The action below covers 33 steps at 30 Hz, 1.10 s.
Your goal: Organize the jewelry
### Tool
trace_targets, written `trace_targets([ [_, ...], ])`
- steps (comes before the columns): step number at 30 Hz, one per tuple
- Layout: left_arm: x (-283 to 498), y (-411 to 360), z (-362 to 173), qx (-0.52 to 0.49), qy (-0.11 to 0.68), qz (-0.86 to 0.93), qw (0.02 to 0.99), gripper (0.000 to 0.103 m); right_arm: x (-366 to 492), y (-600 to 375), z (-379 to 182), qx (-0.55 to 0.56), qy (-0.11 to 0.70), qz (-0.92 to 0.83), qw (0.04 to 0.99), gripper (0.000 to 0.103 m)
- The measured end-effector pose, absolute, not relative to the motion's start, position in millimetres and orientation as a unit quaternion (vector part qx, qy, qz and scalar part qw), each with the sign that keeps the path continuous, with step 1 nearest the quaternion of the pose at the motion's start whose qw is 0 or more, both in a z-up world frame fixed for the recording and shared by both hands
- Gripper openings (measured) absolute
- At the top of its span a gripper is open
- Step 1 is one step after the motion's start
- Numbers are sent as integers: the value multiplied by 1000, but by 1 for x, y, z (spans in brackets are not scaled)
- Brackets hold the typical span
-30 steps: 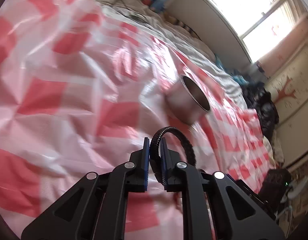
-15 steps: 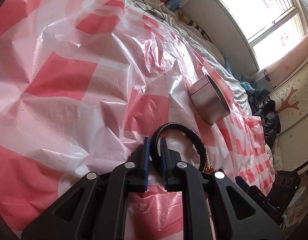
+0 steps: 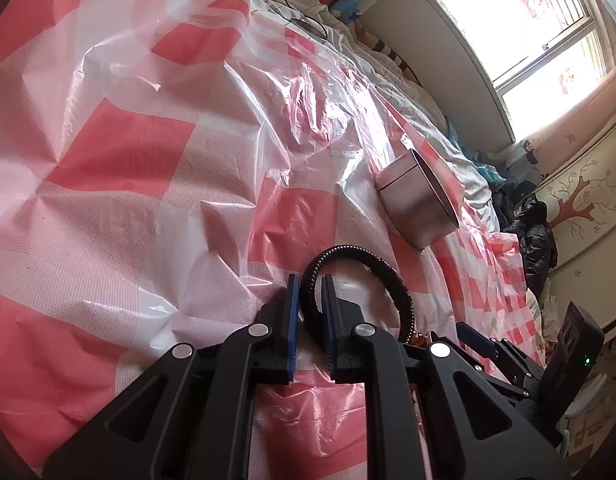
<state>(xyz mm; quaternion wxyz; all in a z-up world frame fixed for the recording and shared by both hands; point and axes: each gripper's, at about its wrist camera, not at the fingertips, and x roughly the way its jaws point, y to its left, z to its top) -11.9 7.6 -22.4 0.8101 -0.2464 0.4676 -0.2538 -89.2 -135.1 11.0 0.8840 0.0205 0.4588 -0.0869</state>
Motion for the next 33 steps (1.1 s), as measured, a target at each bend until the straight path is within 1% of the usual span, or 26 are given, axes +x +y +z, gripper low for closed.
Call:
trace_targets([
  [2, -11, 8, -23, -247, 468, -255, 810, 11, -88, -126, 11, -14, 463, -78, 883, 40],
  [4, -11, 8, -23, -248, 467, -255, 809, 11, -85, -117, 9, -40, 471, -70, 879, 40],
  [8, -11, 8, -23, -248, 468, -256, 809, 11, -82, -111, 7, -57, 482, -57, 872, 39],
  [10, -11, 7, -23, -247, 468, -255, 809, 12, -80, -107, 5, -81, 482, -59, 870, 36],
  [11, -11, 7, -23, -247, 468, -255, 809, 12, -80, -105, 4, -86, 483, -61, 869, 33],
  [13, -11, 7, -23, -247, 468, -255, 809, 12, -80, -103, 4, -83, 480, -62, 871, 20],
  [14, -11, 7, -23, -248, 468, -255, 809, 12, -81, -100, 4, -82, 476, -61, 873, 12],
  [16, -11, 7, -23, -248, 467, -256, 809, 12, -84, -95, 3, -79, 464, -67, 880, 11],
  [18, -11, 7, -23, -249, 467, -257, 809, 12, -88, -100, 5, -43, 455, -63, 887, 9],
  [21, -11, 7, -24, -251, 467, -258, 808, 12, -97, -124, 10, 62, 437, -56, 896, 7],
  [25, -11, 7, -24, -254, 466, -260, 807, 12, -117, -158, 12, 190, 386, -40, 902, 7],
  [29, -11, 9, -25, -254, 466, -261, 806, 12, -131, -176, 13, 260, 347, -26, 901, 7],
  [33, -11, 8, -25, -254, 466, -261, 806, 12, -140, -183, 15, 295, 322, -11, 900, 7],
])
